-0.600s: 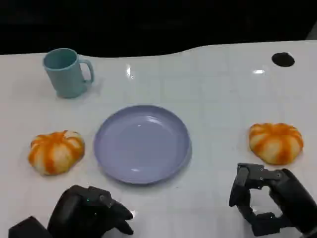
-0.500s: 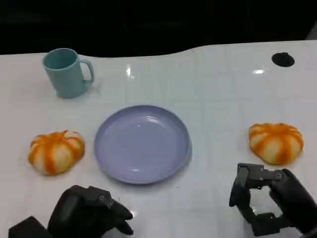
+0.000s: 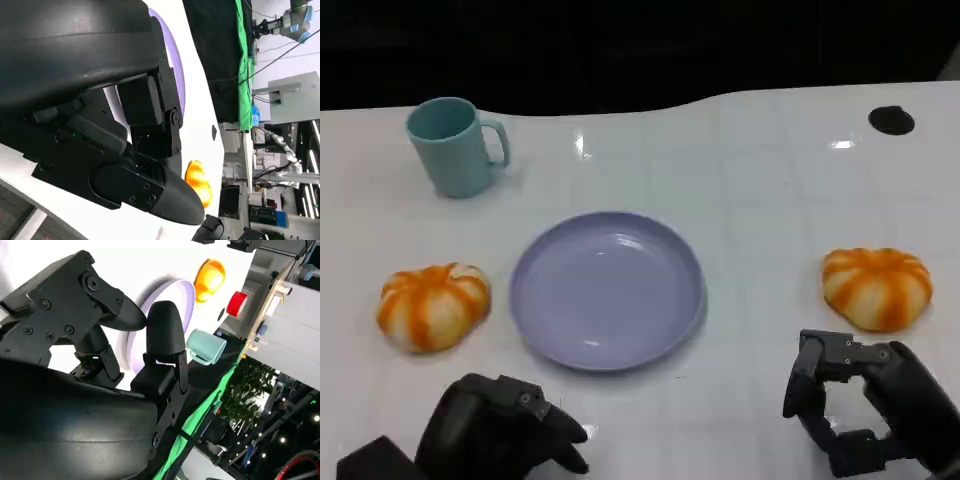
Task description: Grasp the bread from the table and place it into the plate.
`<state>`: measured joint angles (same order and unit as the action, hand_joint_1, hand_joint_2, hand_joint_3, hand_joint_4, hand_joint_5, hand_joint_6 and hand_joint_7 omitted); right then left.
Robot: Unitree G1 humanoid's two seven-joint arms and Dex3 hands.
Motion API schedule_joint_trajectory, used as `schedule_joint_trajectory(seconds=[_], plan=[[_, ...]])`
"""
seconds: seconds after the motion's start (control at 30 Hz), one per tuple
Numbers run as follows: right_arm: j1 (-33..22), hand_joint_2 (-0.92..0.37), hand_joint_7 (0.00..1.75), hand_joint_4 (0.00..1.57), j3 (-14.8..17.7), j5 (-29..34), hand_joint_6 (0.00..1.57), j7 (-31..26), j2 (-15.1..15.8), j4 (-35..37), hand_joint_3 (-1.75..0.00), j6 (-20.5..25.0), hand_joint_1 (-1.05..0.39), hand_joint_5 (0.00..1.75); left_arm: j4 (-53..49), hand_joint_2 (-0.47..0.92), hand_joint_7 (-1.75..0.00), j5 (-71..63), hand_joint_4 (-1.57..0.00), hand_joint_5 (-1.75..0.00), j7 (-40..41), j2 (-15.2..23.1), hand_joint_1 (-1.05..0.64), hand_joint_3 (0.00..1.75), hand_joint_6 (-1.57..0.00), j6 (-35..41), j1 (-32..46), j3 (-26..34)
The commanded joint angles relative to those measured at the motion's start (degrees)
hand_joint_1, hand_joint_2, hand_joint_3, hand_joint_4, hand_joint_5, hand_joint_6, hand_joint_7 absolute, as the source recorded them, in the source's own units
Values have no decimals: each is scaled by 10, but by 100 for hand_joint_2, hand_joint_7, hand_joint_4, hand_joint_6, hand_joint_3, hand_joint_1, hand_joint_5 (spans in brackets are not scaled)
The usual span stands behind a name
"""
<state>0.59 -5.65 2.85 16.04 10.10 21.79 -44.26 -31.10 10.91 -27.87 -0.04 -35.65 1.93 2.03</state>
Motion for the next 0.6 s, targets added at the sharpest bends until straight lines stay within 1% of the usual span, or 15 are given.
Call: schedule_joint_trajectory(seconds=[0.03, 0.1, 0.17, 0.27, 0.3, 0.33, 0.37, 0.4, 0.47, 0.53, 0.57, 0.6], plan=[[3, -39, 140, 84, 3, 2, 78, -4, 6, 1, -129, -5, -16, 175, 3, 90, -22, 1, -144, -66, 1, 10, -105, 0, -157, -3, 2, 3], [4, -39, 139, 84, 4, 5, 78, -6, 6, 3, -129, -7, -16, 175, 3, 90, -22, 1, -144, -66, 1, 10, -105, 0, -157, -4, 2, 3], [4, -38, 132, 83, 5, 7, 80, -8, 7, 3, -129, -6, -16, 174, 1, 90, -23, 0, -144, -66, 2, 10, -105, 0, -157, -7, 2, 3], [-1, -51, 113, 80, 9, 8, 81, -17, 3, -8, -107, 9, -16, 163, -1, 91, -23, -2, -144, -66, 2, 11, -105, 1, -157, -10, 2, 3], [-2, -57, 103, 75, 11, 6, 80, -20, 2, -11, -94, 13, -16, 154, 0, 91, -23, -2, -144, -66, 2, 11, -105, 0, -157, -8, 2, 3], [-2, -61, 96, 73, 11, 5, 79, -21, 2, -13, -86, 16, -15, 146, 0, 91, -23, -2, -144, -66, 2, 11, -105, 0, -157, -6, 1, 3], [0, -64, 92, 72, 15, 9, 79, -27, 2, -14, -81, 14, -15, 142, 1, 91, -23, -1, -144, -66, 2, 11, -105, 0, -157, -4, 2, 2], [5, -67, 83, 68, 18, 19, 77, -36, 4, -11, -74, 6, -13, 129, 2, 90, -23, -1, -144, -66, 2, 11, -105, 0, -157, -2, 2, 2], [14, -67, 67, 64, 27, 52, 75, -62, 13, -9, -70, 1, -11, 112, 1, 90, -23, -1, -144, -66, 2, 11, -105, 0, -157, -4, 1, 3], [19, -63, 54, 63, 33, 90, 77, -92, 20, -11, -73, 4, -11, 105, 0, 90, -23, 0, -144, -66, 1, 11, -105, 0, -157, -3, 0, 3], [21, -61, 44, 61, 37, 112, 77, -109, 24, -15, -74, 8, -14, 96, 1, 90, -23, 1, -144, -66, 1, 11, -105, 0, -157, -3, 0, 3], [23, -60, 38, 60, 39, 131, 77, -124, 28, -17, -73, 11, -16, 92, 1, 90, -23, 1, -144, -66, 1, 11, -105, 0, -157, -3, 1, 3]])
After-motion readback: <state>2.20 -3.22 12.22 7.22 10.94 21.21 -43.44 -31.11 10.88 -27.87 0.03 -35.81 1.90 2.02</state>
